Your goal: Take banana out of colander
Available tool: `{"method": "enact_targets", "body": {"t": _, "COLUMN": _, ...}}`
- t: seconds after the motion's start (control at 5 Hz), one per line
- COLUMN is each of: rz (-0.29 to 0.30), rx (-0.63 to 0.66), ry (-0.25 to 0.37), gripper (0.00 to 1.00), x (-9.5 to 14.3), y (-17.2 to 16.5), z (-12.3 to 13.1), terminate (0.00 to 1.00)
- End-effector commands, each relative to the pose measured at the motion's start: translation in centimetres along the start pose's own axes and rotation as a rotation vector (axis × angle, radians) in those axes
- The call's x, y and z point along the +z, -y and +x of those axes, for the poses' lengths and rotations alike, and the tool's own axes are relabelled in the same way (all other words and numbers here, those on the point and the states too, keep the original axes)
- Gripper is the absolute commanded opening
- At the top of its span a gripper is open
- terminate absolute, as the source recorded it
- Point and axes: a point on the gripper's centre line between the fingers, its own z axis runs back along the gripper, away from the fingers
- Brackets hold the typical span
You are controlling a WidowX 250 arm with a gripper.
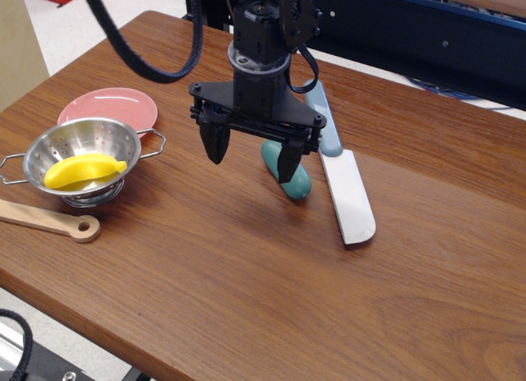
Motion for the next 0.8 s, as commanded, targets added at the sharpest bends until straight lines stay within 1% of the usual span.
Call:
{"method": "enact_targets", "body": {"t": 0.0, "rz": 0.000, "rx": 0.000, "ry": 0.000, "gripper": 1.00, "x": 0.0, "y": 0.0, "z": 0.0, "terminate": 0.00}}
{"method": "enact_targets", "body": {"t": 0.2, "rz": 0.018, "rx": -0.119, "ry": 0.020, "gripper": 1.00, "x": 1.0, "y": -2.0, "z": -0.5, "terminate": 0.00}}
{"method": "enact_targets", "body": {"t": 0.4, "rz": 0.020, "rx": -0.286, "ry": -0.018, "gripper": 1.00, "x": 1.9, "y": -4.1, "z": -0.7, "terminate": 0.00}}
{"method": "enact_targets", "body": {"t": 0.6, "rz": 0.007, "rx": -0.427, "ry": -0.008, "gripper": 1.00, "x": 2.8, "y": -6.2, "z": -0.9, "terminate": 0.00}}
